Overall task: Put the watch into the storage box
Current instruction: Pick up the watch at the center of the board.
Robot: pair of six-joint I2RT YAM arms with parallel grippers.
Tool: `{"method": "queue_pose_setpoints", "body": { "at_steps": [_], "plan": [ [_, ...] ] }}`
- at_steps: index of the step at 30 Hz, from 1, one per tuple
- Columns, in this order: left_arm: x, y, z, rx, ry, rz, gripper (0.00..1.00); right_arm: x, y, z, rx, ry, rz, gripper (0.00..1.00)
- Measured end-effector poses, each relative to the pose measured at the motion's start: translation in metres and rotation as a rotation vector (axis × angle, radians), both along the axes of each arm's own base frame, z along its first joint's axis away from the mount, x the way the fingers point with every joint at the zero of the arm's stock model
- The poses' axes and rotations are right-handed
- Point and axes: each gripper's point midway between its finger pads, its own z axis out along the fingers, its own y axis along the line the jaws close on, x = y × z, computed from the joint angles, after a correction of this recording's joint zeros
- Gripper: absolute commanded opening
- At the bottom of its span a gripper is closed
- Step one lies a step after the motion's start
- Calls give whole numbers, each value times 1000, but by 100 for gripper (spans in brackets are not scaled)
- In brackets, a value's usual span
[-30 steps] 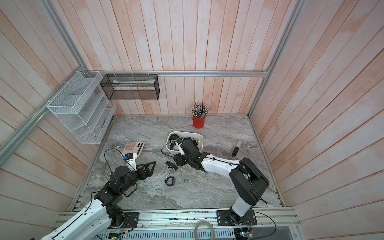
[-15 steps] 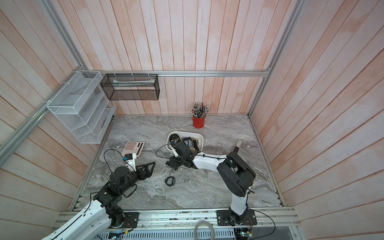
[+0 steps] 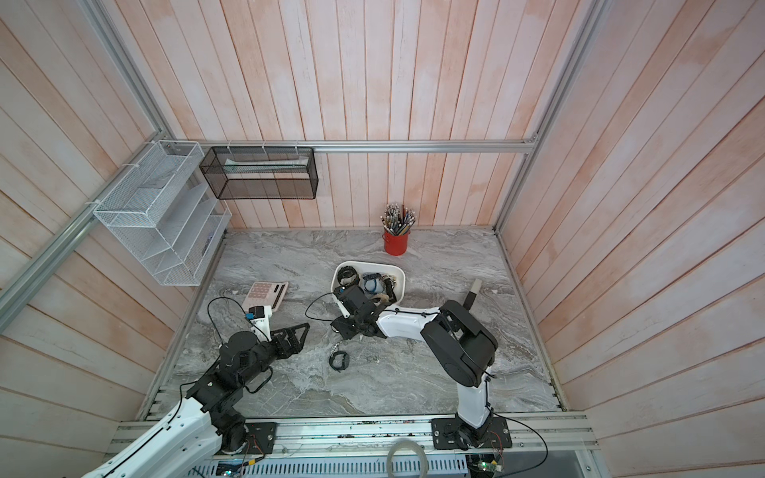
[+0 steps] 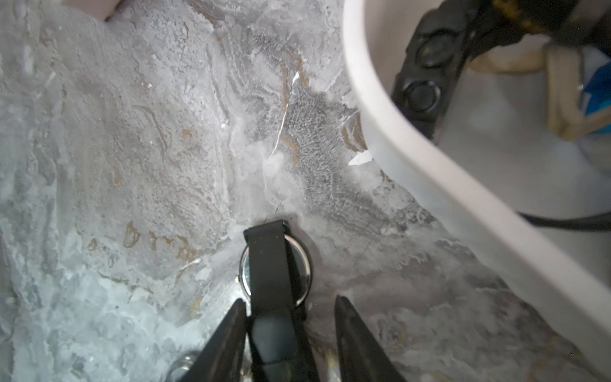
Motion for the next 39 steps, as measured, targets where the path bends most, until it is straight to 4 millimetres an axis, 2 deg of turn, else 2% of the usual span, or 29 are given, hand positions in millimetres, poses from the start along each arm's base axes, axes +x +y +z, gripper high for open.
{"method": "queue_pose_setpoints", "body": {
  "at_steps": [4, 7, 10, 13, 18, 23, 26, 30, 39],
  "plan": [
    [0, 0, 0, 1, 1, -1, 99, 4, 5, 2, 4, -8, 4, 38],
    [0, 0, 0, 1, 1, -1, 99, 4, 6, 0, -2, -8, 10, 53],
    [0, 0, -2, 4, 5, 0, 100, 2, 4, -3, -12, 2, 6, 55],
    [-1, 1, -3, 8, 12, -1, 100, 0, 5, -4, -15, 5, 8, 47],
    [-1, 1, -4, 9, 14, -1, 100, -2, 6, -4, -23, -1, 4, 25],
    [-2, 1, -6, 14, 23, 0, 100, 1, 1, -6, -46, -15, -10, 17],
    [-2, 1, -6, 14, 23, -1, 100, 3, -1, -3, -55, -30, -20, 16],
    [-2, 1, -7, 16, 25, -1, 100, 8, -5, 17, -47, -71, -43, 16],
    [-2, 1, -8, 18, 29, -1, 100, 18, -11, 97, 70, -204, -94, 16]
  ]
}}
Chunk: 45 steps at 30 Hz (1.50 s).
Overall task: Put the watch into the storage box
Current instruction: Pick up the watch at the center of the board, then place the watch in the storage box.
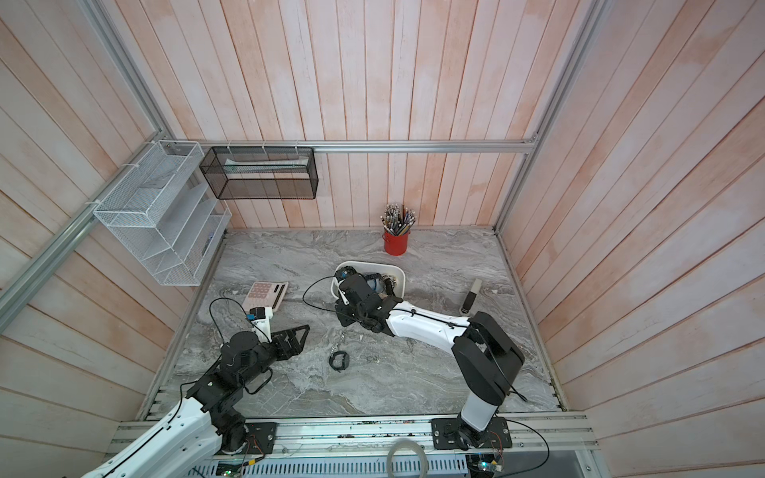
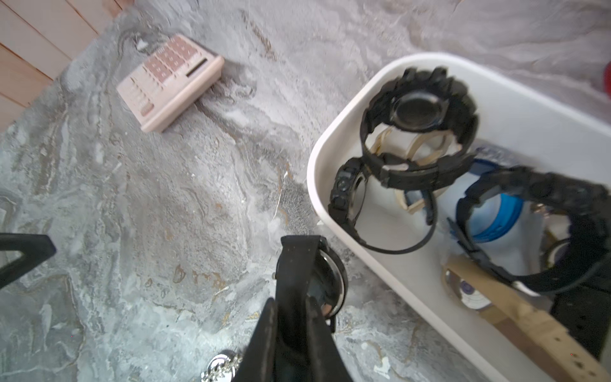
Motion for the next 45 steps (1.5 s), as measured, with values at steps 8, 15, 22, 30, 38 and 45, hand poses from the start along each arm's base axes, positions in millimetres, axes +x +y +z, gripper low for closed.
{"method": "queue_pose_setpoints", "body": {
  "at_steps": [8, 15, 22, 30, 38, 45],
  "plan": [
    [2, -2, -1, 0, 6, -5, 100, 24, -62, 50, 86, -95, -151, 16],
    [2, -7, -6, -2, 24, -24, 100, 59, -122, 42, 83, -84, -315, 16],
    [1, -10, -4, -18, 24, -42, 100, 88, -142, 25, 92, -73, -397, 17],
    [0, -14, -2, -45, 30, -54, 100, 103, -146, -11, 63, -27, -432, 17],
    [-2, -19, -2, -59, 40, -80, 99, 112, -146, -33, 45, 2, -446, 42],
    [-3, -23, -8, -59, 64, -98, 98, 114, -146, -5, 74, -46, -445, 73]
  ]
}}
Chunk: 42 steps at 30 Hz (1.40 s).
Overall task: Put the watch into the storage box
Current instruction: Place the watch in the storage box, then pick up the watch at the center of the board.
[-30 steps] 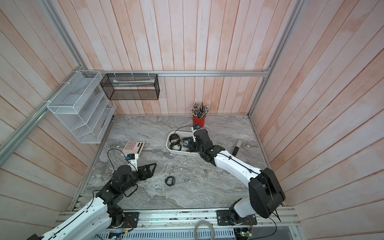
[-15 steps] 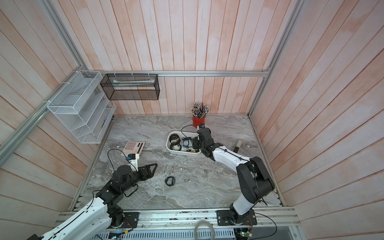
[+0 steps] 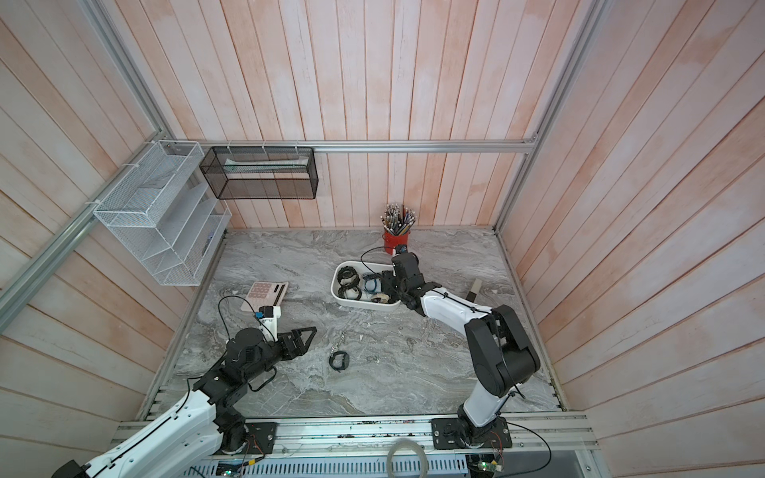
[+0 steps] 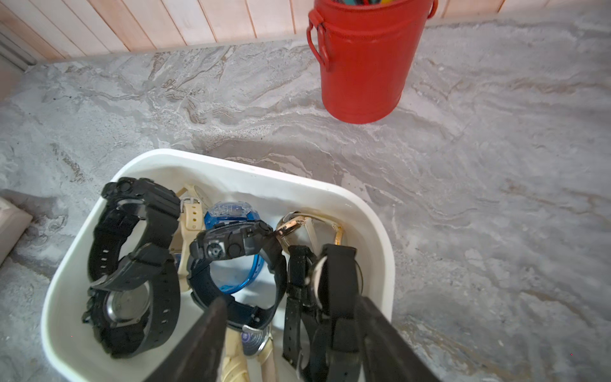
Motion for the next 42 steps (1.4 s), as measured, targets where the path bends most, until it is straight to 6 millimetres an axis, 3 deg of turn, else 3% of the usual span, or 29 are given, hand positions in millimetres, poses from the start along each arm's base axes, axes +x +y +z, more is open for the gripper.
{"method": "queue_pose_setpoints", "body": {
  "at_steps": [5, 7, 11, 14, 20, 25, 30, 32, 38, 42],
  "plan": [
    [-1, -4, -4, -2, 18, -21, 98, -19, -9, 50, 60, -113, 14, 82],
    [-2, -5, -4, -3, 19, -25, 98, -36, -14, 56, 98, -144, 27, 84],
    [-3, -6, -4, -9, 19, -33, 97, -74, -26, 30, 139, -113, 50, 85],
    [-4, -8, -6, -12, 29, -39, 96, -89, -32, 9, 135, -67, 49, 85],
    [-8, -13, -11, -17, 54, -55, 89, -90, -34, 19, 158, -99, 46, 86],
    [-26, -29, -22, -2, 90, -119, 79, -89, -34, 22, 161, -111, 38, 86],
    [-37, -40, -45, 83, 160, -162, 62, -88, -35, 22, 161, -111, 34, 86],
    [-40, -43, -54, 127, 189, -167, 59, -87, -35, 22, 158, -112, 31, 86],
    [-37, -57, -55, 211, 204, -184, 55, -85, -38, 23, 151, -119, 15, 86],
    [-35, -65, -57, 249, 207, -199, 45, -85, -38, 23, 149, -120, 11, 86]
  ]
}}
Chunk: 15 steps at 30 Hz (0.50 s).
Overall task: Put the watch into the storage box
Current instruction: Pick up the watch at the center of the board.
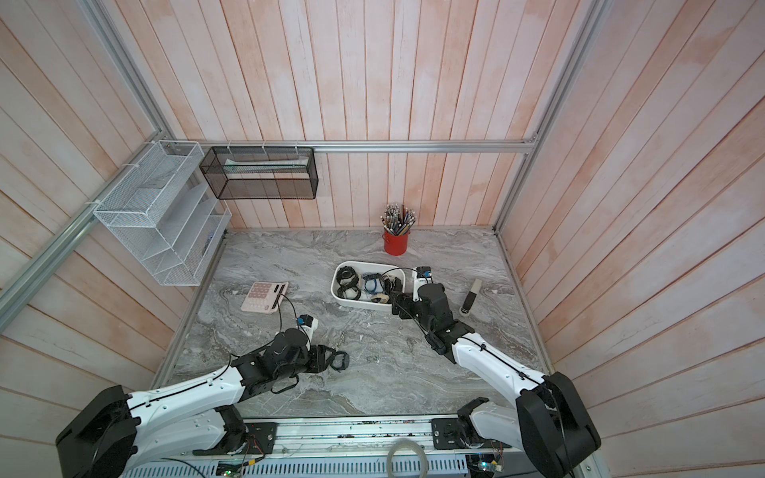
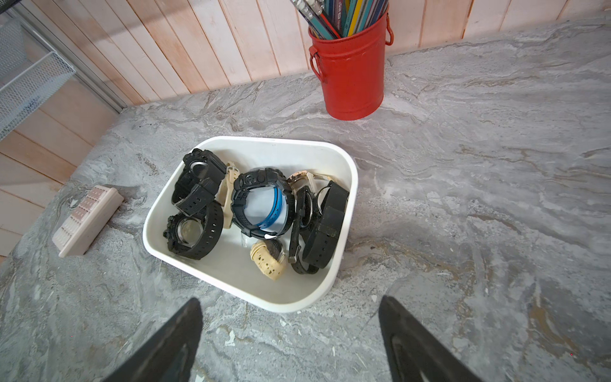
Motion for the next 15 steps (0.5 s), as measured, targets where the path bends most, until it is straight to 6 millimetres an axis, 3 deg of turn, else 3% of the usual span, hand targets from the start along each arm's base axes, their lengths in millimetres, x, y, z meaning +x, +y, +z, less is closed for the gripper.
{"method": "queue_pose_setpoints", "body": {
  "at_steps": [5, 15],
  "plan": [
    [-5, 2, -17, 56, 35, -14, 38, 1, -2, 0, -4, -3, -10, 86],
    [-9, -1, -35, 118, 77, -41, 35, 1, -3, 0, -7, -4, -15, 86]
  ]
}}
